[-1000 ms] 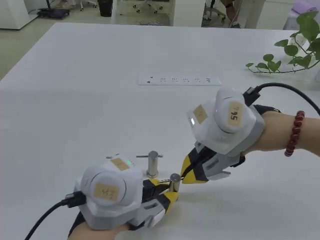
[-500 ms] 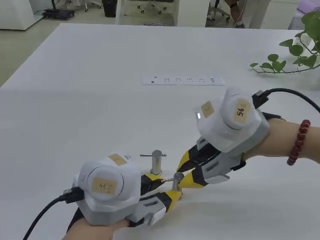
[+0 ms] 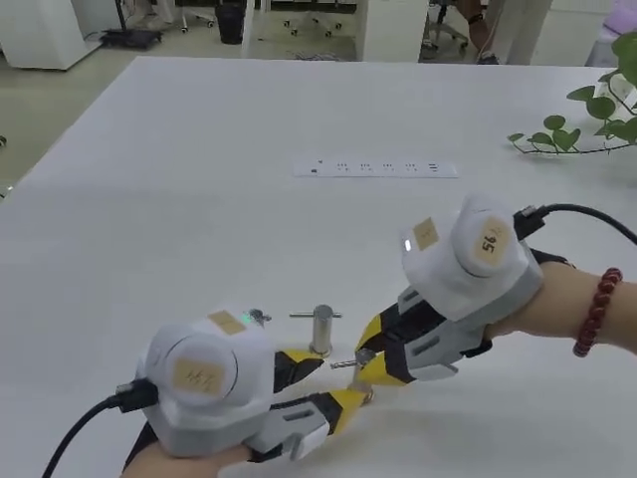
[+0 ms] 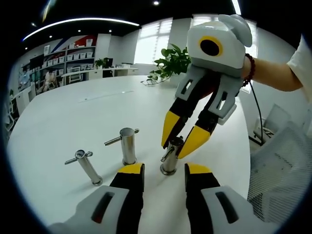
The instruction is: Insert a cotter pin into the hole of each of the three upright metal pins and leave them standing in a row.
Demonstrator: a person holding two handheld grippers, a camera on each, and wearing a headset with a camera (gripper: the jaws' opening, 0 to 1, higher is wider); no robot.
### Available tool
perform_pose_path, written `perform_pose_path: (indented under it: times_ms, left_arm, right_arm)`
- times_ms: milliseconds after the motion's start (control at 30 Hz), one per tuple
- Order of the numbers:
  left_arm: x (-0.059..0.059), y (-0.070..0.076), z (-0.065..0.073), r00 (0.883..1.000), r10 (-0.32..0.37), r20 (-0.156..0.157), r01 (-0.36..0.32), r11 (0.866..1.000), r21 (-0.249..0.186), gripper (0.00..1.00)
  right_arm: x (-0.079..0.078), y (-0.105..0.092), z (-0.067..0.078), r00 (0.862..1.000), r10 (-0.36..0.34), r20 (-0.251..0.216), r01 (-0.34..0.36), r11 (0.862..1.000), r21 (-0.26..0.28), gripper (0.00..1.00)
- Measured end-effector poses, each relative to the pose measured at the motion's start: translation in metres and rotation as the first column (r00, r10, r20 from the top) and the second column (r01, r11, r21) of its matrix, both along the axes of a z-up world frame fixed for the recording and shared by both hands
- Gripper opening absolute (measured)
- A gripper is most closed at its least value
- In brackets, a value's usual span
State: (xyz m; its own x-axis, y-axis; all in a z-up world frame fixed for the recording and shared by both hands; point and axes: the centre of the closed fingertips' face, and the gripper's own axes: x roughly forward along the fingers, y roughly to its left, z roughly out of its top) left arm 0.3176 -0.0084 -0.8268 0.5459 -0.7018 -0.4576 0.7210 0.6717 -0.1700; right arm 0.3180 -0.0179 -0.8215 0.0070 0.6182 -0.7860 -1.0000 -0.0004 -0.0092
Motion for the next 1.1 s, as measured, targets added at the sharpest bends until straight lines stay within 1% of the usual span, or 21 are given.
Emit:
perform_pose_path:
  times_ms: [100, 200, 333, 433, 533, 600, 667, 767, 900, 1000, 1100]
  left_arm:
    - [-0.001, 0.002, 0.002, 1.0, 0.004, 0.001, -0.004, 1.0, -0.006, 0.33]
    - [-0.002, 0.004, 0.004, 1.0, 0.009, 0.002, -0.009, 1.0, -0.011, 0.33]
    - [0.0, 0.007, 0.009, 0.999, 0.035, 0.004, -0.035, 0.999, -0.035, 0.34]
    - [0.0, 0.008, 0.011, 0.999, 0.038, 0.012, -0.037, 0.999, -0.038, 0.35]
    - [-0.001, 0.008, 0.013, 0.999, 0.041, 0.008, -0.041, 0.998, -0.043, 0.36]
    - [-0.003, 0.009, 0.013, 0.999, 0.042, 0.006, -0.042, 0.998, -0.043, 0.37]
    - [-0.004, 0.011, 0.015, 0.999, 0.045, 0.012, -0.044, 0.998, -0.042, 0.37]
    - [-0.005, 0.013, 0.016, 0.999, 0.044, 0.019, -0.044, 0.998, -0.039, 0.39]
    - [-0.006, 0.016, 0.019, 0.998, 0.056, 0.012, -0.055, 0.997, -0.048, 0.42]
    - [-0.006, 0.019, 0.021, 0.998, 0.058, 0.024, -0.057, 0.997, -0.043, 0.42]
    - [-0.007, 0.022, 0.022, 0.998, 0.064, 0.021, -0.063, 0.997, -0.048, 0.44]
  right_arm:
    - [0.0, 0.0, 0.0, 1.0, -0.026, -0.012, 0.026, 1.0, 0.006, 0.14]
    - [0.001, -0.001, 0.0, 0.999, -0.038, -0.012, 0.038, 0.999, 0.01, 0.14]
    - [0.0, -0.001, 0.0, 0.999, -0.04, -0.006, 0.041, 0.999, 0.015, 0.13]
    - [0.0, -0.001, 0.001, 0.999, -0.043, -0.004, 0.043, 0.999, 0.016, 0.13]
    - [0.001, -0.002, 0.0, 0.999, -0.047, -0.003, 0.047, 0.999, 0.011, 0.13]
    - [0.002, -0.003, 0.001, 0.999, -0.053, 0.009, 0.053, 0.999, 0.002, 0.13]
    - [0.003, -0.005, 0.001, 0.998, -0.053, 0.019, 0.054, 0.999, -0.007, 0.13]
    - [0.007, -0.008, 0.002, 0.998, -0.065, 0.02, 0.065, 0.998, -0.01, 0.13]
    - [0.014, -0.012, 0.006, 0.996, -0.085, 0.024, 0.085, 0.996, -0.009, 0.13]
    - [0.02, -0.014, 0.008, 0.995, -0.098, 0.029, 0.099, 0.995, -0.011, 0.13]
    - [0.025, -0.016, 0.009, 0.993, -0.109, 0.033, 0.11, 0.994, -0.015, 0.13]
